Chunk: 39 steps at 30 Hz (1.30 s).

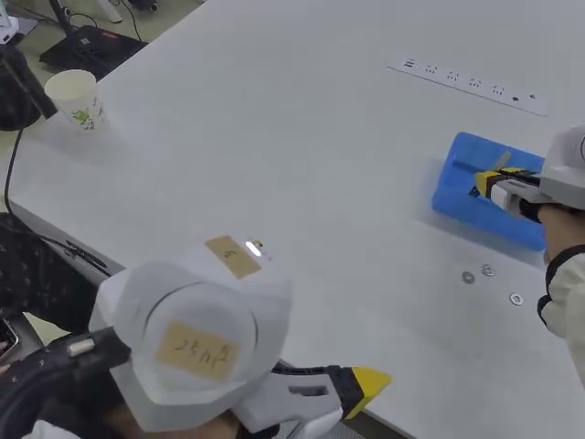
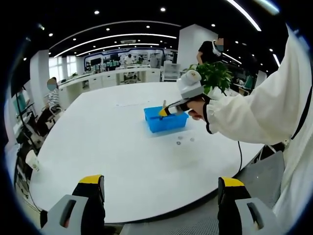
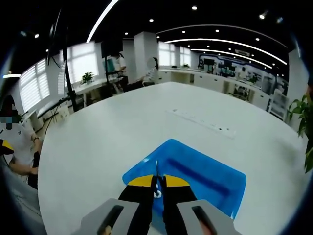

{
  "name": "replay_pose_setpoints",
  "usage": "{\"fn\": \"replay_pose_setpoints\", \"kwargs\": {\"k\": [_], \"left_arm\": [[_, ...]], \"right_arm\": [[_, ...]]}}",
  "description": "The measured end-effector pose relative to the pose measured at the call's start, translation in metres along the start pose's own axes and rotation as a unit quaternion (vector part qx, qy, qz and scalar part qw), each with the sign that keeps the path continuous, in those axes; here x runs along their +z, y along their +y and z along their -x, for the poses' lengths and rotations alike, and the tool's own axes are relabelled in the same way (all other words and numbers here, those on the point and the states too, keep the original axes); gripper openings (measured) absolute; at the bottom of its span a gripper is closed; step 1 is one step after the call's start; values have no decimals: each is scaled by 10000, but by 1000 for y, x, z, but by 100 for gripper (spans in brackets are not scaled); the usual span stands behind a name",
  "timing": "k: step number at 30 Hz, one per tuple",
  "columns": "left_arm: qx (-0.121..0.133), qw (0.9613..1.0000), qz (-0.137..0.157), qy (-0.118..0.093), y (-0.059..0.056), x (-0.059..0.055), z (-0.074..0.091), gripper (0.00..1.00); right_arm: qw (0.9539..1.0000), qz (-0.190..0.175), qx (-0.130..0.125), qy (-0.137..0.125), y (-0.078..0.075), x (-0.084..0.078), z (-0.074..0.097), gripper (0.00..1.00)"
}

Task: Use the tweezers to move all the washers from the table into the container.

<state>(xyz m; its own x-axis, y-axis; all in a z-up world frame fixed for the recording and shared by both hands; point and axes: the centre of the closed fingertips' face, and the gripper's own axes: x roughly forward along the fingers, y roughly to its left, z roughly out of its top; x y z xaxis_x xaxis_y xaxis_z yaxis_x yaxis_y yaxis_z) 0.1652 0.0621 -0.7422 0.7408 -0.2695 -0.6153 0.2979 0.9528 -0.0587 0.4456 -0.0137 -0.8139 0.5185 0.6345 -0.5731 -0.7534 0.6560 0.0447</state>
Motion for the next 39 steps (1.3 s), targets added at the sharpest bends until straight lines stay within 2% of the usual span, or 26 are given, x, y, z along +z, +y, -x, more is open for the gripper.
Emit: {"fn": "replay_pose_setpoints", "kwargs": {"k": [3, 6, 17, 24, 32, 39], "left_arm": [[4, 10000, -26, -9, 0, 1, 1, 99], [18, 10000, -45, -42, 1, 4, 3, 99], [24, 9996, -181, -230, -5, 15, 10, 99], [48, 9992, -242, -320, -7, 18, 15, 99], [52, 9989, -290, -367, -11, 20, 17, 99], [40, 9987, -322, -397, -13, 22, 17, 99]], "right_arm": [[10000, -46, 2, -65, 2, 2, 4, 3], [9998, 176, -68, -37, 4, 2, 8, 3], [9987, 320, -26, -385, 20, 22, 46, 2], [9985, 311, -44, -458, 24, 24, 61, 2], [9986, 230, 8, -473, 31, 17, 75, 2], [9995, 64, 90, -295, 40, -11, 83, 2]]}}
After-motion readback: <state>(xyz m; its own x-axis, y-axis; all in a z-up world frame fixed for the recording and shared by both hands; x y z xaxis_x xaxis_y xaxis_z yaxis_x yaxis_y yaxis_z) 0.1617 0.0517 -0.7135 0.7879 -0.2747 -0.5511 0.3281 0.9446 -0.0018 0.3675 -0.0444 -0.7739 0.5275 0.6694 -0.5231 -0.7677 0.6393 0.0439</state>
